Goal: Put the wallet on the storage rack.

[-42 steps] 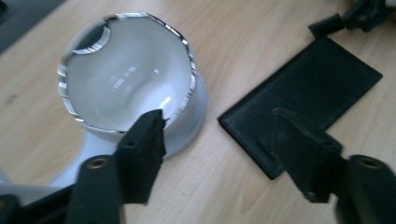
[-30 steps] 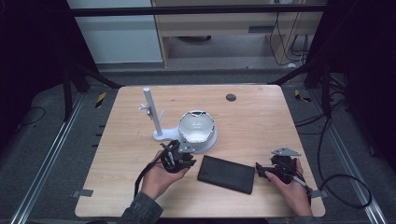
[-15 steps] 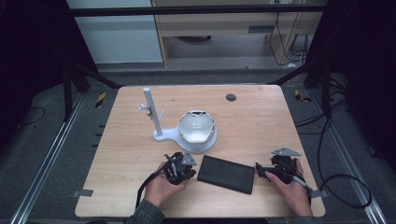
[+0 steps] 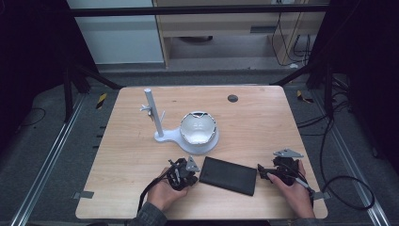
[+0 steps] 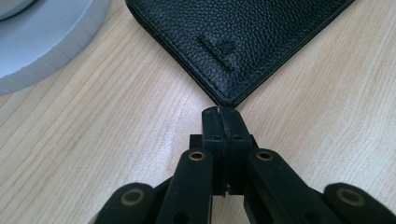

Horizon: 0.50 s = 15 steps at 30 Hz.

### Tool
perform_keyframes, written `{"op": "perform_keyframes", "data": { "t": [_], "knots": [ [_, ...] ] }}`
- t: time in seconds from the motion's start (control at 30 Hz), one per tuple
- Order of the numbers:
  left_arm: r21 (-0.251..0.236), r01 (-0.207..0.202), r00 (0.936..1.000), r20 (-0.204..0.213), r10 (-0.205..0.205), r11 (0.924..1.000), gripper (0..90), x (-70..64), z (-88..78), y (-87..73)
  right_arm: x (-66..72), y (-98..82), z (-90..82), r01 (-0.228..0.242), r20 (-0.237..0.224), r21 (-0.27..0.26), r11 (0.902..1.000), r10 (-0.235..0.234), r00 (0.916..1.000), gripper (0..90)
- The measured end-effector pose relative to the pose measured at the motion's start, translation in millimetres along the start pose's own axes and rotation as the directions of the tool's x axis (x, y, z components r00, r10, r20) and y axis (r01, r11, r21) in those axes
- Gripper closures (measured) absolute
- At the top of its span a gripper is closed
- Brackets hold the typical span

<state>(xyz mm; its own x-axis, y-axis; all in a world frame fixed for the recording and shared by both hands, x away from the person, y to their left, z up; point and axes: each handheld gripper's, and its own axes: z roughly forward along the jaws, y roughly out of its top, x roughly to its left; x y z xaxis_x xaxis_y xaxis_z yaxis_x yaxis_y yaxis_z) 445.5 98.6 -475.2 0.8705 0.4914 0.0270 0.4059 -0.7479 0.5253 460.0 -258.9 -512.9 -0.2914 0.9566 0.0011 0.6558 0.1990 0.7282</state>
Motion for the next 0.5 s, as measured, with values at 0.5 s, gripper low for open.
{"op": "perform_keyframes", "data": {
  "t": [0.5],
  "knots": [
    [-0.004, 0.001, 1.0000, -0.006, -0.001, 1.0000, 89.6, -2.4, 3.0, 0.0, -1.1, 0.3, -1.9, -0.002, -0.005, 0.003, 1.0000, 0.002, 1.0000, 4.5]
  ]
}}
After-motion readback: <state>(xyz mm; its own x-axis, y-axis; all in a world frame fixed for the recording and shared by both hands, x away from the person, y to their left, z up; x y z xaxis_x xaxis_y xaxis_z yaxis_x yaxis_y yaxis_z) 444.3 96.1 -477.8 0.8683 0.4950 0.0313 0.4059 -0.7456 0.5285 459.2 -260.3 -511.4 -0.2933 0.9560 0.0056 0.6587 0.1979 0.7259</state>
